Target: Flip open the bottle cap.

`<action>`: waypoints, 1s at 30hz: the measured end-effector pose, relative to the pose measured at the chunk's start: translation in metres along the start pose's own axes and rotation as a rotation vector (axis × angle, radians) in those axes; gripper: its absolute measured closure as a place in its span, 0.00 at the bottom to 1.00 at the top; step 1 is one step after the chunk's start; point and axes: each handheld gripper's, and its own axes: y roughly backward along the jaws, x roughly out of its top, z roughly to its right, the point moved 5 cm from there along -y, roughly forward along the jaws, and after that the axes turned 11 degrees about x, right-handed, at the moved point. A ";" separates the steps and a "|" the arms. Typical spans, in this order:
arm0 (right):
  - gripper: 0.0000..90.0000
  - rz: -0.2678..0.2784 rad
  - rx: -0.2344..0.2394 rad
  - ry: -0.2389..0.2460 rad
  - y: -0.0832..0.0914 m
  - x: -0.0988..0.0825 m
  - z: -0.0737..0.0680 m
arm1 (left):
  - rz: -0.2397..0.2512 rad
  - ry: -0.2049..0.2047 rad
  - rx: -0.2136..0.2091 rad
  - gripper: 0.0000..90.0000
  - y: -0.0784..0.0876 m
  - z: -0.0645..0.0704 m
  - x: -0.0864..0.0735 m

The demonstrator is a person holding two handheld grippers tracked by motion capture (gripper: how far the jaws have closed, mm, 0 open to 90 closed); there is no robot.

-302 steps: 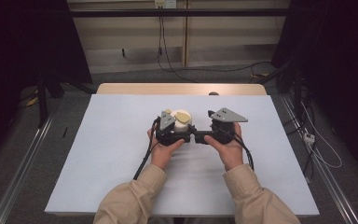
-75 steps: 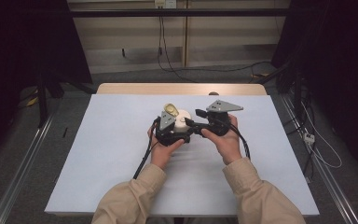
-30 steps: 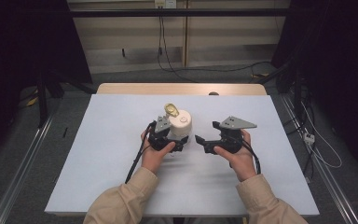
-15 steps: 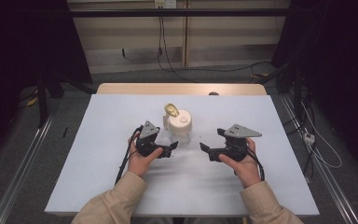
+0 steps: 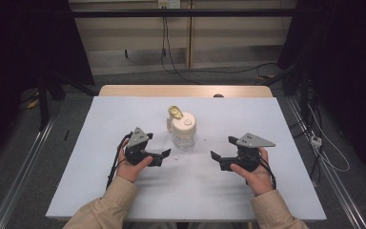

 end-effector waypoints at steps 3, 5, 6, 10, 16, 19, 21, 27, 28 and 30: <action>0.11 0.004 -0.003 -0.001 0.003 -0.002 0.001 | -0.002 0.005 0.005 0.06 0.005 -0.004 -0.003; 0.11 0.003 -0.006 0.002 0.006 -0.003 0.001 | 0.001 0.005 0.004 0.06 0.009 -0.007 -0.004; 0.11 0.004 -0.006 0.003 0.007 -0.004 0.001 | -0.001 0.004 0.005 0.06 0.011 -0.008 -0.005; 0.11 -0.001 -0.004 0.004 0.010 -0.008 0.000 | 0.010 0.007 0.005 0.06 0.019 -0.011 -0.007; 0.11 -0.006 -0.006 -0.002 0.015 -0.016 -0.001 | 0.005 0.000 -0.002 0.06 0.029 -0.014 -0.012; 0.11 -0.017 -0.010 0.007 0.018 -0.021 -0.002 | 0.005 -0.006 0.001 0.07 0.033 -0.018 -0.014; 0.11 -0.016 -0.015 0.004 0.021 -0.023 -0.001 | 0.003 0.007 -0.001 0.07 0.036 -0.021 -0.016; 0.11 -0.004 -0.029 -0.002 0.031 -0.029 0.001 | 0.011 0.020 0.007 0.07 0.047 -0.029 -0.021; 0.11 -0.004 -0.036 0.001 0.033 -0.030 0.002 | 0.009 0.024 0.005 0.07 0.049 -0.029 -0.022; 0.11 -0.002 -0.038 -0.005 0.036 -0.032 0.003 | 0.007 0.011 0.007 0.07 0.053 -0.031 -0.024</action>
